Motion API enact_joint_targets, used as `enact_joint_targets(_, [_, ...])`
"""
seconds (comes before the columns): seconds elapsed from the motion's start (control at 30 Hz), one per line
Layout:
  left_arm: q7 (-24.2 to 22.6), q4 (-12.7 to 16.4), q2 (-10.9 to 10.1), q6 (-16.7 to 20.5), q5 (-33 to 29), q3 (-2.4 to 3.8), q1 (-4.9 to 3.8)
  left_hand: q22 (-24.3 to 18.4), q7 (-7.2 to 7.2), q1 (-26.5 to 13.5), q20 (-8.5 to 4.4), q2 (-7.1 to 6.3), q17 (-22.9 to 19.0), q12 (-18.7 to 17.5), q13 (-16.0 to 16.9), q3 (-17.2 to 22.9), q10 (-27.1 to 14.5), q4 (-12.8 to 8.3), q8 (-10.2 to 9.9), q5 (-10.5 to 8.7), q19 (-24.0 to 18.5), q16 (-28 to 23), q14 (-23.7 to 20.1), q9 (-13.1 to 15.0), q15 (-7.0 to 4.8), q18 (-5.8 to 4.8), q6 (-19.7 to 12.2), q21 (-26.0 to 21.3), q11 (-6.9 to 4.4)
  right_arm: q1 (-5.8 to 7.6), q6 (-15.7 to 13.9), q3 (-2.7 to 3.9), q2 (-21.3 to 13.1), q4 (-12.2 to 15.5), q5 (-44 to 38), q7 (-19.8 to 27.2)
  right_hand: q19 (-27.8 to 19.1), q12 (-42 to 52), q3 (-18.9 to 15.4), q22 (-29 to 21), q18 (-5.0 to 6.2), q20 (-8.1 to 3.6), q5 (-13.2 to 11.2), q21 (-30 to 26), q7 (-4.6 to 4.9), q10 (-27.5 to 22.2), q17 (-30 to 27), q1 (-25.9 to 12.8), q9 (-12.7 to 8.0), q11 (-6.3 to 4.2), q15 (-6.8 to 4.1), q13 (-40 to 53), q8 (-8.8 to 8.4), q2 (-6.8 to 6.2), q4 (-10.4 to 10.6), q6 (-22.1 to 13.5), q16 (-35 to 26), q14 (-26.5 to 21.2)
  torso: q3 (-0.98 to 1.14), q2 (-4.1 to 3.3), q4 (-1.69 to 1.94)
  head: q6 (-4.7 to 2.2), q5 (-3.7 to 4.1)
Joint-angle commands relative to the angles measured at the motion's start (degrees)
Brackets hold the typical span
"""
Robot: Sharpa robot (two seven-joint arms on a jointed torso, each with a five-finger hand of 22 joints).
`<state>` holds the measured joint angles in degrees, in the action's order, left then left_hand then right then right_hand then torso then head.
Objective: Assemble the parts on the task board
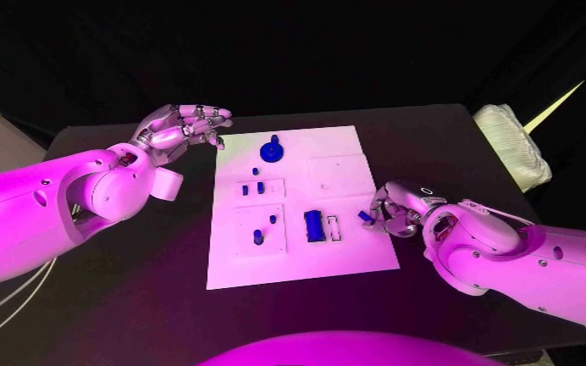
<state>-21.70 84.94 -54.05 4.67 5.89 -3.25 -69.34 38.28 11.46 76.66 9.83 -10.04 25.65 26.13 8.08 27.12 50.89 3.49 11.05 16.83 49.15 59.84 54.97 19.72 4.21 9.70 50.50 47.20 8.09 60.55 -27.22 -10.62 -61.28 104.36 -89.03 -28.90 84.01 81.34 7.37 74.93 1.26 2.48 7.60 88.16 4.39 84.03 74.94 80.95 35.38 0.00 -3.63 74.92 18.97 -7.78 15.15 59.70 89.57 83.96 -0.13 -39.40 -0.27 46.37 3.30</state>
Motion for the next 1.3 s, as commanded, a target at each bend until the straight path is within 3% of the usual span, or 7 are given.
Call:
enact_joint_targets(0.03, [-0.3,0.2,0.0,-1.0,-0.3,0.03,-0.02,-0.1,-0.13,0.1,-0.08,0.3,-0.1,0.4,-0.1,0.0,-0.3,0.2,-0.2,-0.16,0.5,-0.3,-0.3,0.1,-0.04,0.8,0.4,-0.2,0.01,-0.93,4.8,-0.68,0.4,-0.5,-2.1,-2.3,5.6,-0.4,2.6,14.6,-0.95,-0.37,4.2,0.3,-0.34,2.0,14.6,2.1,-8.9,-0.33,-0.37,10.1,-0.28,-0.43,-0.3,0.5,0.2,5.9,-0.03,0.05,-0.06,0.0,-0.01])
enact_joint_targets(0.3, [-0.3,0.2,0.0,-1.0,-0.3,0.03,-0.02,-0.1,-0.13,0.2,-0.08,0.34,-0.1,0.4,-0.1,-0.1,-0.3,0.3,-0.2,-0.14,0.5,-0.3,-0.3,0.1,-0.04,0.8,0.4,-0.3,0.01,-1.01,2.8,-0.64,0.3,0.8,-0.1,-2.6,5.6,-0.3,10.0,14.7,-0.96,-0.52,11.1,0.3,-0.53,2.2,14.8,0.1,-8.8,-0.52,-0.51,10.2,-0.23,-3.21,0.9,1.3,0.3,6.0,-0.07,0.07,-0.05,-0.08,0.0])
enact_joint_targets(0.47, [-0.3,0.2,0.0,-0.9,-0.3,0.03,-0.02,-0.1,-0.13,0.2,-0.08,0.34,-0.1,0.4,-0.1,-0.1,-0.3,0.3,-0.2,-0.14,0.5,-0.3,-0.3,0.1,-0.04,0.8,0.4,-0.3,0.01,-0.58,0.4,-0.38,-0.3,2.7,2.1,-2.4,5.7,-0.2,12.4,14.8,-1.04,-0.61,13.7,0.7,-0.66,2.3,14.9,-1.6,-8.4,-0.63,-0.61,10.3,0.07,-3.82,0.9,1.3,0.4,6.0,-0.14,0.1,0.06,-0.13,0.09])
enact_joint_targets(0.6, [-0.3,0.2,0.1,-0.9,-0.3,0.03,-0.02,-0.1,-0.13,0.2,-0.08,0.34,-0.1,0.4,-0.1,-0.1,-0.3,0.3,-0.2,-0.14,0.5,-0.3,-0.3,0.1,-0.04,0.8,0.4,-0.3,0.01,0.58,-1.8,-0.16,-0.9,4.5,4.3,-2.0,5.8,-0.1,13.8,14.8,-1.1,-0.69,15.0,1.0,-0.74,2.4,15.0,-2.3,-8.1,-0.72,-0.69,10.4,0.34,-4.26,0.7,1.3,0.4,6.0,-0.1,0.06,0.02,-0.2,0.06])
enact_joint_targets(0.97, [-0.3,0.3,0.1,-0.8,-0.3,0.03,-0.02,-0.1,-0.13,0.2,-0.08,0.34,-0.1,0.4,-0.1,-0.1,-0.3,0.3,-0.2,-0.14,0.5,-0.3,-0.3,0.1,-0.04,0.8,0.4,-0.3,0.01,2.39,-4.2,0.02,-0.7,7.3,10.2,-1.2,5.8,-0.1,14.9,14.9,-1.13,-0.73,15.7,1.1,-0.74,2.5,15.1,-3.8,-7.8,-0.72,-0.71,10.5,0.61,-4.68,0.8,1.2,0.4,6.0,-0.06,-0.02,-0.03,-0.14,0.1])
enact_joint_targets(1.3, [-0.2,0.4,0.1,-0.8,-0.3,0.04,-0.03,-0.1,-0.13,0.2,-0.08,0.34,-0.1,0.4,-0.1,-0.1,-0.3,0.3,-0.2,-0.14,0.5,-0.3,-0.3,0.1,-0.04,0.8,0.4,-0.3,0.01,1.43,-3.0,-0.01,2.1,5.7,16.1,-1.8,5.8,-0.2,15.9,14.8,-1.09,-0.67,13.6,1.0,-0.64,2.5,14.9,-8.4,-7.3,-0.61,-0.62,10.5,0.91,-4.52,1.3,1.0,0.4,6.0,-0.04,0.03,-0.06,-0.03,0.11])
